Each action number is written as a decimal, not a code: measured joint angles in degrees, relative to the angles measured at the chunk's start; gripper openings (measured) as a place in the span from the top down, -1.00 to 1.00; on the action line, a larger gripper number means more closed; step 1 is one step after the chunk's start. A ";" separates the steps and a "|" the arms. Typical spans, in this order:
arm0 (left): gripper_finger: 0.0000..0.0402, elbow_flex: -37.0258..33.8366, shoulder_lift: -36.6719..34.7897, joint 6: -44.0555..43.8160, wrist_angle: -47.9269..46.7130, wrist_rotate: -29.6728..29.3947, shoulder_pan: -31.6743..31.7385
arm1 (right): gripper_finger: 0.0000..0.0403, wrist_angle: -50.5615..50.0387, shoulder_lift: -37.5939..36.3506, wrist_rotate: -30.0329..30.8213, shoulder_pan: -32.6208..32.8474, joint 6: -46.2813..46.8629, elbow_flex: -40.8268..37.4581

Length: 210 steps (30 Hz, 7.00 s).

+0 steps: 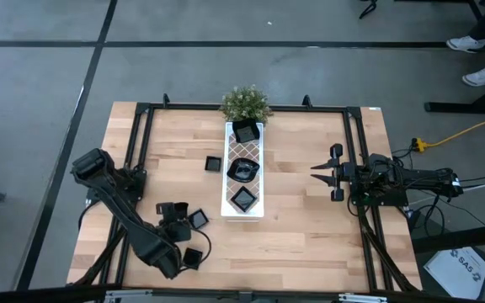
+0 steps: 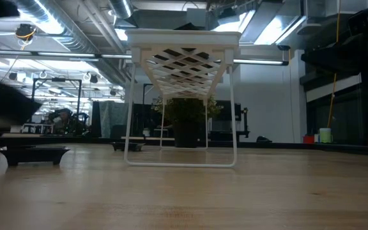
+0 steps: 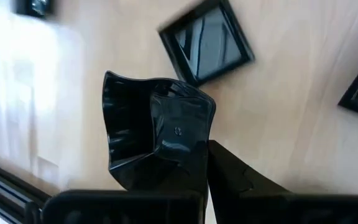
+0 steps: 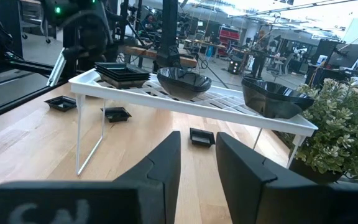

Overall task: Pick & Place Mini shaped plates
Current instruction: Stack the distorted square plate on top of the distorted square plate on the shelf, then stack the square plate on top of the square plate on the shelf

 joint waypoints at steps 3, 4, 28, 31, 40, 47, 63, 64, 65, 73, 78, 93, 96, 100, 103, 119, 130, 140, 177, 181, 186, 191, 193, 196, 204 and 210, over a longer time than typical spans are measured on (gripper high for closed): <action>0.99 1.37 -2.04 -1.02 -1.56 -3.68 0.01 | 0.49 0.00 0.00 0.00 0.02 0.00 0.00; 0.99 1.88 -2.69 -1.68 -2.59 -5.00 0.01 | 0.49 0.00 0.02 0.00 0.00 0.00 0.00; 0.99 4.88 -13.37 1.34 -11.79 -27.44 2.65 | 0.49 0.00 0.01 0.00 0.01 0.01 0.00; 0.99 4.88 -13.42 3.56 -11.57 -28.01 4.27 | 0.49 0.00 0.01 0.00 0.01 0.01 0.00; 0.99 4.88 -13.42 19.92 -6.03 -30.08 12.48 | 0.49 0.00 0.01 0.00 0.01 0.00 0.00; 0.99 4.88 -13.42 38.31 3.40 -33.08 21.37 | 0.49 0.00 0.01 0.00 0.02 0.01 -0.01; 0.99 4.88 -13.42 66.10 30.12 -36.36 35.69 | 0.49 0.00 0.00 0.00 0.02 0.00 -0.02; 0.99 4.88 -13.42 67.51 32.30 -36.06 36.37 | 0.49 0.00 0.00 0.00 0.00 0.01 0.00; 0.99 4.88 -13.34 68.96 34.60 -35.56 36.97 | 0.49 0.00 0.02 0.00 0.01 0.01 0.00; 0.99 4.86 -12.44 73.84 47.84 -30.02 41.18 | 0.49 0.00 0.02 0.00 0.01 0.02 -0.01; 0.99 4.88 -11.89 69.54 48.94 -26.70 44.28 | 0.49 0.00 0.00 0.00 0.00 0.00 0.00; 0.99 4.86 -9.18 62.78 48.59 -20.91 48.04 | 0.49 0.00 0.02 0.00 0.02 0.02 -0.01; 0.99 4.88 -8.83 62.09 48.37 -20.76 48.73 | 0.49 0.00 0.02 0.00 0.00 0.00 0.00; 0.98 4.88 -8.85 61.22 48.28 -19.18 49.41 | 0.49 0.00 0.02 0.00 0.01 0.00 0.00; 0.98 4.88 -8.85 60.90 48.21 -19.04 49.55 | 0.49 0.00 0.02 0.00 0.01 0.00 0.00; 0.81 4.88 -8.88 59.90 44.92 -19.41 49.54 | 0.49 0.00 0.02 0.00 0.01 0.01 -0.01; 0.59 4.88 -9.40 63.92 45.30 -19.74 48.92 | 0.49 0.00 0.02 0.00 0.01 0.01 -0.01; 0.60 4.88 -10.43 69.39 41.07 -18.77 43.96 | 0.49 0.00 0.02 0.00 0.00 0.00 0.00; 0.70 -27.90 -33.92 55.53 42.23 -14.55 30.07 | 0.49 0.00 0.02 0.00 0.02 0.00 -0.02; 0.69 -31.97 -33.06 54.97 42.95 -13.07 31.81 | 0.49 0.00 0.02 0.00 0.02 0.00 0.00; 0.68 -36.37 -31.87 54.33 47.96 -12.53 35.00 | 0.49 0.00 0.02 0.00 0.02 0.00 0.00; 0.67 -39.81 -30.74 57.69 53.70 -8.71 38.48 | 0.49 0.00 0.01 0.00 0.02 0.02 -0.01; 0.65 -41.10 -30.21 58.24 55.71 -8.62 39.76 | 0.49 0.00 0.00 0.00 0.01 0.00 0.00; 0.58 -42.37 -29.09 58.36 57.44 -8.09 41.89 | 0.49 0.00 0.01 0.00 0.00 0.01 0.00; 0.28 -43.81 -23.88 61.82 63.93 -1.96 47.09 | 0.49 -0.01 0.01 0.00 0.02 0.01 -0.01; 0.17 -43.84 -19.33 71.73 72.01 -3.45 47.79 | 0.49 0.00 0.02 0.00 0.02 0.01 0.00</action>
